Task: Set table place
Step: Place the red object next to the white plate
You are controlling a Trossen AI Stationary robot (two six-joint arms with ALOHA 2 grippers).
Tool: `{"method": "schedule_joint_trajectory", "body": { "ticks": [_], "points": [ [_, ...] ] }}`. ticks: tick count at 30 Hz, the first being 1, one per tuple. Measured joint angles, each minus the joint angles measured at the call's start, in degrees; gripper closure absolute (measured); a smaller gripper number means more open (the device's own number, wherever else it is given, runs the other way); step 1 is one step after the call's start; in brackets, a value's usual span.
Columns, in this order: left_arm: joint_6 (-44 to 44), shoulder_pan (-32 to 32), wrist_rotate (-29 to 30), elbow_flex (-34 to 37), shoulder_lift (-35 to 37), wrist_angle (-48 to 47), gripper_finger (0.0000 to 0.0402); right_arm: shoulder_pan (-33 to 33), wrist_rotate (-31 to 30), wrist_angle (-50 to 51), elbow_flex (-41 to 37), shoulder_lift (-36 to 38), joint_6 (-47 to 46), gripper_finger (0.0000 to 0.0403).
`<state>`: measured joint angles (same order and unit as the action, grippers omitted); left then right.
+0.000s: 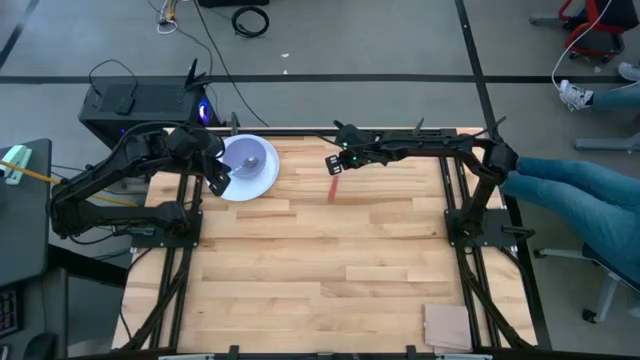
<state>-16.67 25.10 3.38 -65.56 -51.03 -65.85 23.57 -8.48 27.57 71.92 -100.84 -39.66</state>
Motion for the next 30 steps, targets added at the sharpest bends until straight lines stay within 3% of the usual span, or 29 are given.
{"method": "schedule_joint_trajectory", "body": {
  "ticks": [11, 18, 24, 30],
  "points": [
    [0.0, 0.0, 0.0, 0.0, 0.0, 0.3, 0.0378, 0.0, 0.0, 1.6, 0.0, 2.6, 4.9, 0.0401],
    [-0.2, -2.0, 0.0, 0.0, -1.0, 4.3, 0.0389, -1.4, -4.1, 5.6, 0.0, 7.2, 8.4, 0.0401],
    [-0.1, -5.2, 0.0, 0.0, -3.5, 7.1, 0.0389, -4.6, -10.2, 15.3, 0.0, 10.2, 8.8, 0.0401],
    [-0.1, -7.3, 0.0, 0.0, -6.3, 8.9, 0.0376, -6.9, -9.9, 17.7, -0.1, 7.9, 8.4, 0.0402]
  ]
}}
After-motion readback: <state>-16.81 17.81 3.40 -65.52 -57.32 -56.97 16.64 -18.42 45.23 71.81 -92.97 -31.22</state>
